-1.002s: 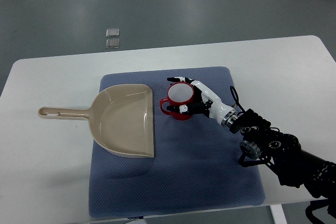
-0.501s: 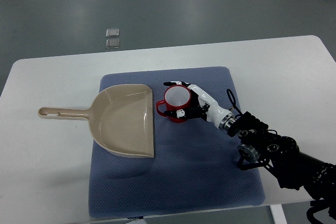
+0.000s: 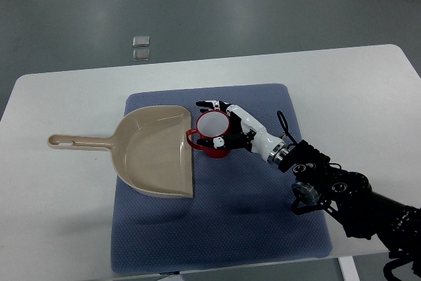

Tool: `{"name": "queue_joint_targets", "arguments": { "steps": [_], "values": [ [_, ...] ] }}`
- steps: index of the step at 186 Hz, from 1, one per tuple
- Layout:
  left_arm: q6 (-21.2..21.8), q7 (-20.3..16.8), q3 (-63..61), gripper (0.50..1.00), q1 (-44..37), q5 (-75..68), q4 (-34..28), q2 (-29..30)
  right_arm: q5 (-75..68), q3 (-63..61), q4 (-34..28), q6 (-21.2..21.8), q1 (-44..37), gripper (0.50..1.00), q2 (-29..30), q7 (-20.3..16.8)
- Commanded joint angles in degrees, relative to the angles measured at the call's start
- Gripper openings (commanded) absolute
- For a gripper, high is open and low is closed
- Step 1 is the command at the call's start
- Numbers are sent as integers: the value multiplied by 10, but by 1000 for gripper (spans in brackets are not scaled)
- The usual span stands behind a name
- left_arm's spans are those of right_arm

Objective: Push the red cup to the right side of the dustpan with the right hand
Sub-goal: 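Keep pushing the red mug until it touches the dustpan's edge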

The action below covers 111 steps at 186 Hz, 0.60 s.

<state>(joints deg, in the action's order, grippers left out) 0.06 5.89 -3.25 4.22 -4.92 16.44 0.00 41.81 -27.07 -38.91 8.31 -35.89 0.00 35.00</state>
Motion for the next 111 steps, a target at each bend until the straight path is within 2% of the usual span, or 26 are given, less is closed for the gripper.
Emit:
{"name": "queue_joint_targets", "arguments": {
  "steps": [1,111],
  "values": [
    [0,0,-1,1000,0,0,0,0,-1,0,-3,-1,0,930,0,0],
    [0,0,-2,1000,1,0,-2,0,-8,7,-28,-2,7,930,0,-8]
  ]
}}
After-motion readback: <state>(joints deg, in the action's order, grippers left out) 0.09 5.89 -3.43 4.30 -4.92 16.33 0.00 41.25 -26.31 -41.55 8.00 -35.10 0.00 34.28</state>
